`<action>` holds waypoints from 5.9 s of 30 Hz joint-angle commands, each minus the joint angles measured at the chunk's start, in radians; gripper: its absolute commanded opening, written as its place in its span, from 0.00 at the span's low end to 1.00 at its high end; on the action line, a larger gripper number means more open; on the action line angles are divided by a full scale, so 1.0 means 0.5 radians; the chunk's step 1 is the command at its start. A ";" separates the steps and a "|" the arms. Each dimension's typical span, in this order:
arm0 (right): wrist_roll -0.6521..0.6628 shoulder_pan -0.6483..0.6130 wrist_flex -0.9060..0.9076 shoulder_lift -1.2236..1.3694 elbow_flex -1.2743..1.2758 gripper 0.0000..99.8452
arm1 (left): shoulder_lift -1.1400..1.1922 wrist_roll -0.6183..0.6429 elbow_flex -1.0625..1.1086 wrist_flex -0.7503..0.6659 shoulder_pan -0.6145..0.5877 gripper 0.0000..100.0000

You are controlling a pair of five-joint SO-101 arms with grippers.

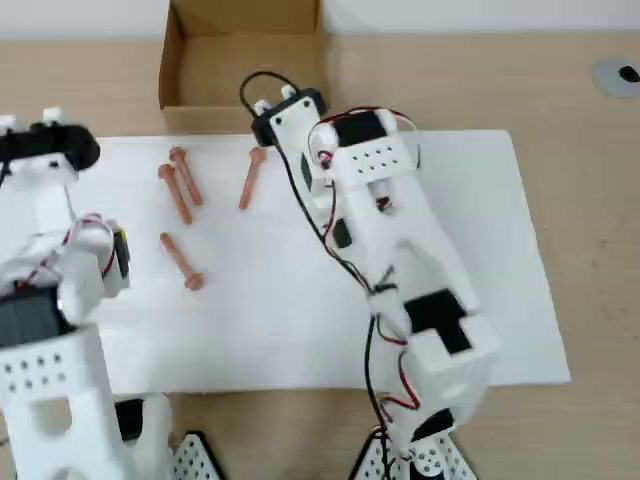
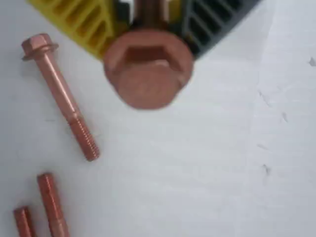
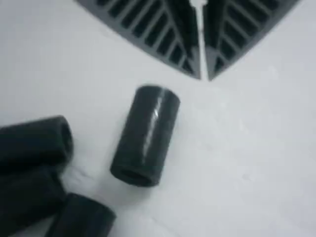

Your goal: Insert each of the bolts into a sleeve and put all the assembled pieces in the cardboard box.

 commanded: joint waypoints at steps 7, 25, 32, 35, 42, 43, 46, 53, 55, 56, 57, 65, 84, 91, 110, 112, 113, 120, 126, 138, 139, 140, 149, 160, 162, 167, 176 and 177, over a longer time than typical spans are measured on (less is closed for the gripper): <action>-0.021 0.152 -0.123 0.143 -0.112 0.09 | -0.563 0.028 0.252 -0.098 -0.034 0.01; 0.028 0.140 -0.227 0.149 0.063 0.11 | -0.784 0.080 0.365 -0.144 -0.037 0.01; 0.009 0.140 -0.255 0.149 0.109 0.12 | -0.784 0.077 0.371 -0.144 -0.034 0.01; 0.012 0.140 -0.255 0.149 0.109 0.19 | -0.784 0.077 0.377 -0.144 -0.028 0.01; 0.006 0.100 -0.224 0.146 0.121 0.23 | -0.784 0.074 0.377 -0.147 -0.025 0.01; 0.006 0.078 -0.221 0.143 0.137 0.23 | -0.781 0.074 0.377 -0.147 -0.025 0.01; -0.006 -0.014 -0.230 0.143 0.186 0.23 | -0.778 0.074 0.381 -0.147 -0.021 0.01; -0.123 -0.103 -0.331 0.155 0.241 0.23 | -0.778 0.074 0.381 -0.147 -0.021 0.01; -0.123 -0.097 -0.347 0.155 0.241 0.23 | -0.781 0.071 0.381 -0.147 -0.021 0.01; -0.123 -0.094 -0.350 0.155 0.241 0.23 | -0.781 0.071 0.381 -0.147 -0.021 0.01; -0.132 -0.091 -0.356 0.155 0.241 0.23 | -0.781 0.071 0.381 -0.147 -0.021 0.01; -0.135 -0.091 -0.362 0.158 0.327 0.23 | -0.781 0.025 0.381 -0.147 -0.021 0.01; -0.150 -0.091 -0.506 0.155 0.422 0.23 | -0.784 0.006 0.377 -0.135 -0.034 0.01; -0.147 -0.091 -0.506 0.155 0.425 0.17 | -0.784 0.006 0.377 -0.135 -0.025 0.01; -0.144 -0.087 -0.199 -0.057 0.238 0.01 | -0.784 0.003 0.377 -0.141 -0.025 0.01; -0.150 -0.087 -0.144 -0.195 0.167 0.01 | -0.784 0.003 0.371 -0.135 -0.025 0.01; -0.150 -0.087 -0.123 -0.259 0.143 0.01 | -0.784 0.003 0.368 -0.135 -0.025 0.01; -0.141 -0.087 0.043 -0.563 0.097 0.01 | -0.784 0.003 0.365 -0.132 -0.025 0.01; -0.061 -0.087 0.104 -0.664 0.121 0.01 | -0.784 0.003 0.362 -0.132 -0.025 0.01; 0.028 -0.109 -0.212 -0.680 0.864 0.01 | -0.784 0.003 0.206 0.025 -0.034 0.01; 0.034 -0.143 -0.218 -0.738 0.885 0.01 | -0.784 0.009 0.209 0.028 -0.031 0.01; 0.064 -0.180 -0.218 -0.812 0.901 0.01 | -0.784 0.012 0.209 0.028 -0.031 0.01; 0.270 -0.428 -0.209 -1.849 0.913 0.01 | -0.784 0.215 0.181 -0.040 -0.021 0.01; 0.549 -0.413 -0.408 -2.595 1.695 0.01 | -0.784 0.605 0.190 -0.638 0.258 0.01; 0.555 -0.379 -0.611 -2.766 1.858 0.01 | -0.784 0.657 0.196 -0.749 0.381 0.01; 0.546 -0.213 -1.455 -3.141 2.266 0.01 | -0.784 0.721 0.221 -1.049 0.571 0.01; 0.074 -0.400 -2.295 -3.567 3.024 0.01 | -0.784 0.865 0.295 -1.295 0.577 0.01; 0.031 -0.443 -2.344 -3.592 3.070 0.01 | -0.784 0.865 0.310 -1.326 0.577 0.01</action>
